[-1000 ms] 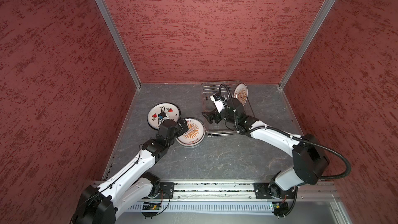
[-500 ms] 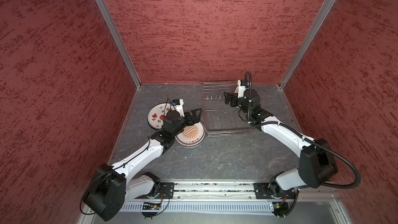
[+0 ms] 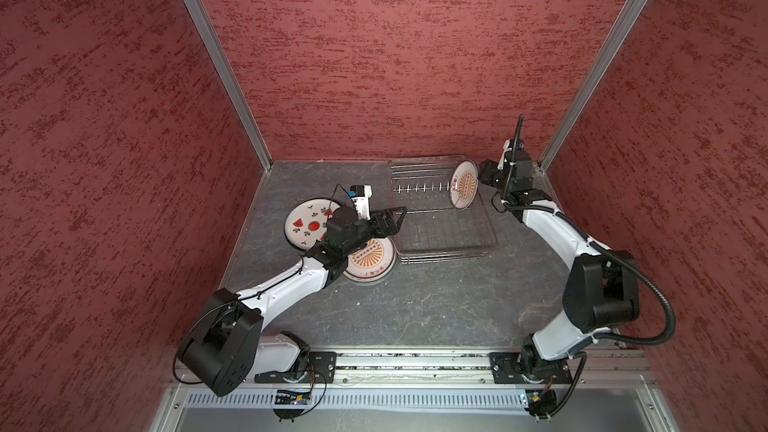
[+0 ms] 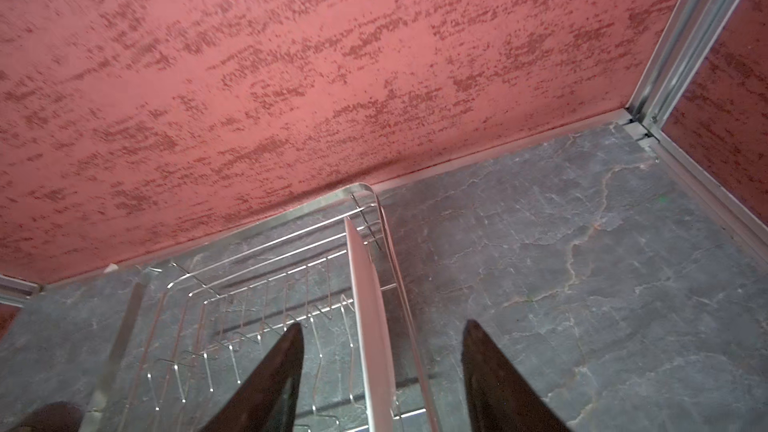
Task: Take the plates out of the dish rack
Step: 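Raise the left gripper off the stack while the right lowers onto the last rack plate, then close the right gripper on the rim of the last sunburst plate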
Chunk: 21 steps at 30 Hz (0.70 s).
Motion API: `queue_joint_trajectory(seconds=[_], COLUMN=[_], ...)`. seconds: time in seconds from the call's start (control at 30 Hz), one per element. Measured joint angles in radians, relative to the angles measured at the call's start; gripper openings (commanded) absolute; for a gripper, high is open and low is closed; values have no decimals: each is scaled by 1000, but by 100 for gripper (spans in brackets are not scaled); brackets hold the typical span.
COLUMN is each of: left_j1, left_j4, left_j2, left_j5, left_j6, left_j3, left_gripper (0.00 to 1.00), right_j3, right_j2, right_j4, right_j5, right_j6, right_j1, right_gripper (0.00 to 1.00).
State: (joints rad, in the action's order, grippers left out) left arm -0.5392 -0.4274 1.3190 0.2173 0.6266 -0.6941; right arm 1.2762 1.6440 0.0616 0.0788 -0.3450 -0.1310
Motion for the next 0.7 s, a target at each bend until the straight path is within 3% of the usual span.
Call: queue_joint_trajectory(seconds=[0.17,0.7], left_j1=[-5,-7], left_j4=[-16,-52], left_j2=[32,81], left_j5=[28,69], left_j6=[6,16], left_j3=[-5,-28], left_gripper=[99,100], right_j3=[53,216], right_j2=[54,259], right_j4=[49,174], right_j5=[-38,-61], right_j6=[28,73], right_j1=[2,-15], right_gripper=[44,28])
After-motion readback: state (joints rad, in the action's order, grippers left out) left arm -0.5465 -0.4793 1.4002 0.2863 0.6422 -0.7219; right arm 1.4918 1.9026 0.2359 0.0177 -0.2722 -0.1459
